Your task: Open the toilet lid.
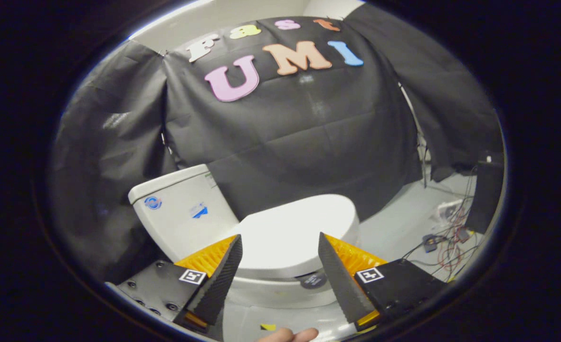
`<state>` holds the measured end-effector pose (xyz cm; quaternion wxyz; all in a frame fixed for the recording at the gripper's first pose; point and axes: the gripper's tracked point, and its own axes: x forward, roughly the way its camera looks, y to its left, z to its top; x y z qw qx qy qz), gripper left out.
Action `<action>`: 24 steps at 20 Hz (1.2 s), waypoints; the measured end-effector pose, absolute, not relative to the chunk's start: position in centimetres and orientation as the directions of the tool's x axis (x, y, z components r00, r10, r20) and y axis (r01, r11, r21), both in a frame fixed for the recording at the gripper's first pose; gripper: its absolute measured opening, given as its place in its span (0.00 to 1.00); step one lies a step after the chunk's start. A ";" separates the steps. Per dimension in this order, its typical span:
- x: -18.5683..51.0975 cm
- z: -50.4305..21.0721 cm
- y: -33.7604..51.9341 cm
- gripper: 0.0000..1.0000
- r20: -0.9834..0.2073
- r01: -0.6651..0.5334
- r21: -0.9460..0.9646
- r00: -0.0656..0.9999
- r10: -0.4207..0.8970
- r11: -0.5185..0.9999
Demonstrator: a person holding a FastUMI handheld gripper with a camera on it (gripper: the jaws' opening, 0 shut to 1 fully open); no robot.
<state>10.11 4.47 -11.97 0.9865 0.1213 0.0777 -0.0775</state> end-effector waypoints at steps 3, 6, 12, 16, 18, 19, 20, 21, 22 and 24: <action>11.1 -14.6 3.2 0.99 -0.206 0.221 0.288 0.965 -0.166 0.932; 11.3 -17.2 2.2 0.99 -0.238 0.278 0.409 0.952 -0.193 0.869; 11.0 -20.5 0.4 0.96 -0.253 0.331 0.597 0.942 -0.220 0.731; 10.9 -21.9 -0.2 0.96 -0.262 0.346 0.687 0.938 -0.227 0.639; 11.1 -22.3 -0.7 0.96 -0.251 0.351 0.745 0.935 -0.250 0.567; 11.3 -22.6 -0.4 0.96 -0.253 0.344 0.772 0.938 -0.238 0.535; 11.5 -23.5 0.4 0.96 -0.270 0.345 0.785 0.938 -0.217 0.515; 11.6 -24.2 0.9 0.96 -0.292 0.352 0.790 0.936 -0.198 0.502; 11.8 -24.5 1.1 0.96 -0.302 0.356 0.802 0.935 -0.187 0.480; 12.0 -26.0 0.6 0.87 -0.356 0.404 0.818 0.914 -0.193 0.409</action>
